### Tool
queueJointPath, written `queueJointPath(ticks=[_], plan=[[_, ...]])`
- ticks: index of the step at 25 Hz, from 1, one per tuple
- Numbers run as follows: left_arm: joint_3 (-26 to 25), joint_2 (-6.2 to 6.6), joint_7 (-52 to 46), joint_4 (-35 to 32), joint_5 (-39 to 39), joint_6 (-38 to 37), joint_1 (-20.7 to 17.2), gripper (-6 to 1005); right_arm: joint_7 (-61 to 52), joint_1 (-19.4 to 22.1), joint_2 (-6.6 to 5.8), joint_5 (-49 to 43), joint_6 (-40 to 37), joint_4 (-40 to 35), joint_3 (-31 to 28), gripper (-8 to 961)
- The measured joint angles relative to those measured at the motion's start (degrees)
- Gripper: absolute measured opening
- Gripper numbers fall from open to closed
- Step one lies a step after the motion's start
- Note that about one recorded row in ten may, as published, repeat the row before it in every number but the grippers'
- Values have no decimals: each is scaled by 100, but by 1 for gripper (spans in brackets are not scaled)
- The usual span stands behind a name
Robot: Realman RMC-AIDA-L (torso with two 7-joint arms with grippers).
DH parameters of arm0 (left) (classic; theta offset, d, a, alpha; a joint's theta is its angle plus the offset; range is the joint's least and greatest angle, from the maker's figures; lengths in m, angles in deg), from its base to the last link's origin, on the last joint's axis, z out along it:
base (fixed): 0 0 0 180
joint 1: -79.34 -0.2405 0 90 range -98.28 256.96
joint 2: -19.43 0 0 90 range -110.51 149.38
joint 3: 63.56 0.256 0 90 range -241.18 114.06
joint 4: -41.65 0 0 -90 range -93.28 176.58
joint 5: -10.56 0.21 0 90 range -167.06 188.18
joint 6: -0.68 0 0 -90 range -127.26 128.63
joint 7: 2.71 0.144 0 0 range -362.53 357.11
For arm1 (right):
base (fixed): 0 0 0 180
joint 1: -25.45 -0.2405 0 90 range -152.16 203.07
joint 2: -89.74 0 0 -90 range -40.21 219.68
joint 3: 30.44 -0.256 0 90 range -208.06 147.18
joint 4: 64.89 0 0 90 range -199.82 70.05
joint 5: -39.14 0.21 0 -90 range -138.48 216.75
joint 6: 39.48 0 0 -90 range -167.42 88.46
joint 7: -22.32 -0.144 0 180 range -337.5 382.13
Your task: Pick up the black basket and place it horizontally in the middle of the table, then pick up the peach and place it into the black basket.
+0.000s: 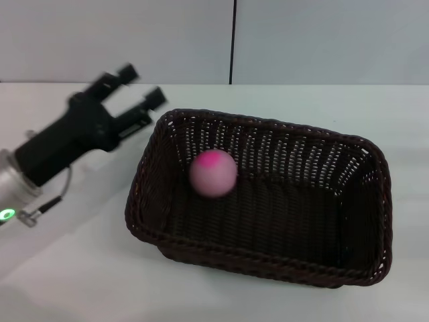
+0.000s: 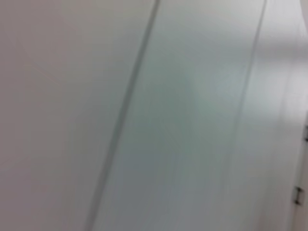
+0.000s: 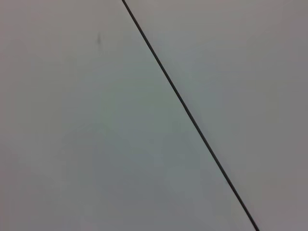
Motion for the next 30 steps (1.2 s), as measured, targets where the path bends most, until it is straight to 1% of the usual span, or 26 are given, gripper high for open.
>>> queueJointPath(ticks=[1, 2, 5, 6, 7, 8, 9, 10, 11, 12, 14, 15, 18, 22, 30], plan=[[-508, -4, 483, 68, -122, -280, -227, 756, -2, 15, 5, 5, -17, 0, -14, 591], [-508, -4, 483, 68, -122, -280, -227, 778, -2, 15, 5, 5, -17, 0, -14, 591], [-1298, -7, 1261, 524, -474, -554, -603, 844, -18, 41, 10, 28, -34, -1, -31, 591], [-1788, -8, 1696, 853, -698, -663, -825, 844, -26, 58, 10, 32, -36, 0, -45, 591], [-2057, -13, 1902, 1020, -779, -721, -950, 844, -28, 63, 9, 33, -38, -1, -61, 591], [-2057, -13, 1902, 1020, -779, -721, -950, 844, -31, 69, 7, 34, -40, 0, -85, 591], [-2608, -27, 2311, 1364, -875, -824, -1173, 844, -35, 72, 5, 37, -42, -1, -119, 591], [-2608, -27, 2311, 1364, -875, -824, -1173, 844, -35, 72, 5, 37, -42, -1, -119, 591], [-3052, -29, 2693, 1598, -890, -894, -1344, 844, -42, 92, 0, 42, -47, -5, -194, 590], [-3052, -29, 2693, 1598, -890, -894, -1344, 844, -42, 92, 0, 42, -47, -5, -194, 590], [-3388, -33, 3050, 1712, -892, -950, -1477, 844, -44, 109, -3, 43, -54, -14, -239, 590], [-3475, -34, 3185, 1722, -891, -965, -1515, 844, -44, 113, -5, 44, -56, -15, -247, 590], [-3643, -32, 3444, 1729, -893, -987, -1594, 844, -45, 120, -27, 46, -59, -15, -248, 590], [-3763, -28, 3479, 1733, -897, -995, -1655, 844, -52, 129, -39, 48, -61, -21, -248, 590], [-3798, -40, 3483, 1739, -899, -980, -1667, 844, -75, 142, -51, 49, -62, -15, -248, 589]])
